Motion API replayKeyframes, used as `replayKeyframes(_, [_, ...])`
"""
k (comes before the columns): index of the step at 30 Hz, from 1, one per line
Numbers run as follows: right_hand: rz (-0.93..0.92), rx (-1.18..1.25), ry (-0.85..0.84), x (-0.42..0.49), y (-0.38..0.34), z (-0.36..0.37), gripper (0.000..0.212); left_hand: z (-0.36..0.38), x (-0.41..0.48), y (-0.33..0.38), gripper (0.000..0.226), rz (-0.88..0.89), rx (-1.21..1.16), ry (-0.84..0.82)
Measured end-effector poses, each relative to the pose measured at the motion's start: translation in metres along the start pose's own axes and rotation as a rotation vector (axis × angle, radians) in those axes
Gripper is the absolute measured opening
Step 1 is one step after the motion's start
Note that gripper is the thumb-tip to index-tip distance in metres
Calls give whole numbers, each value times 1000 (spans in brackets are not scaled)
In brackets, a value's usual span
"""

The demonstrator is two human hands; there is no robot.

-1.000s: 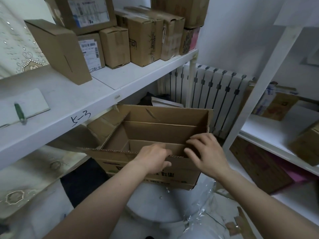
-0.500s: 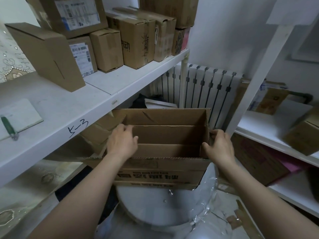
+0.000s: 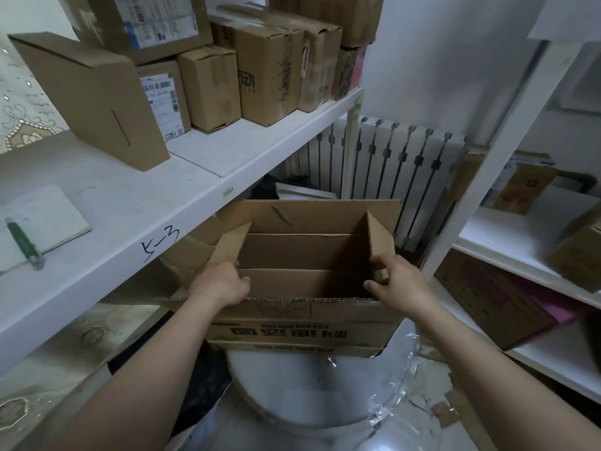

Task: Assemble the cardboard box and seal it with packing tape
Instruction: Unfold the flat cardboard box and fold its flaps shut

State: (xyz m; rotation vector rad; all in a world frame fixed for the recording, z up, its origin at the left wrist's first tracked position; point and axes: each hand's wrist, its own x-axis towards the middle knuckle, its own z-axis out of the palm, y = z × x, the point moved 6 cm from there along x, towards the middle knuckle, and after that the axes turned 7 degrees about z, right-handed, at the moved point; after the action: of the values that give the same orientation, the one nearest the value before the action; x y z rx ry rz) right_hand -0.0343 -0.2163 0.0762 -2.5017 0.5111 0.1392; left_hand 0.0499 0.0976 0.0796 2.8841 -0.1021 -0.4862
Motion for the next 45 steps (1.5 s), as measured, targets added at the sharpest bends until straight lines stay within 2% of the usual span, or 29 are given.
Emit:
replayKeyframes(4, [-69, -174, -132, 6, -8, 11, 44, 10, 8, -4, 56, 9, -30, -127])
replayKeyframes(10, [3, -362, -429, 15, -9, 25, 43, 23, 15, 10, 65, 53, -58, -335])
replayKeyframes(14, [9, -457, -622, 13, -16, 24, 46, 17, 11, 24, 69, 127, -113, -261])
replayKeyframes(17, [99, -428, -657, 24, -12, 28, 52, 9, 1, 34, 81, 272, -34, -119])
replayKeyframes(19, [144, -417, -639, 32, -10, 29, 59, 8, -8, 44, 82, 395, 66, -75])
replayKeyframes(21, [120, -409, -609, 36, -13, 31, 54, 11, -14, 52, 76, 491, 199, -63])
replayKeyframes(22, [75, -398, -528, 38, -17, 28, 51, 13, -15, 55, 72, 515, 253, -51])
replayKeyframes(27, [-194, -234, 340, 48, -42, -19, 26, 16, 1, 56, 67, 523, 342, 52])
replayKeyframes(29, [-242, -252, 479, 57, -50, -31, 45, 16, 5, 60, 70, 515, 379, 78])
replayKeyframes(32, [-179, -379, 284, 85, -51, -29, 79, 19, 9, 63, 77, 475, 399, 78])
replayKeyframes(34, [-135, -473, 153, 101, -46, -21, 83, 21, 16, 63, 76, 429, 404, 68])
replayKeyframes(38, [-190, -501, 170, 102, -43, -15, 67, 24, 30, 67, 71, 421, 411, 132])
replayKeyframes(43, [-204, -463, 114, 82, -34, -3, 52, 28, 33, 82, 100, 539, 365, 330])
replayKeyframes(45, [-202, -443, 104, 74, -25, 3, 46, 33, 38, 85, 102, 567, 381, 285])
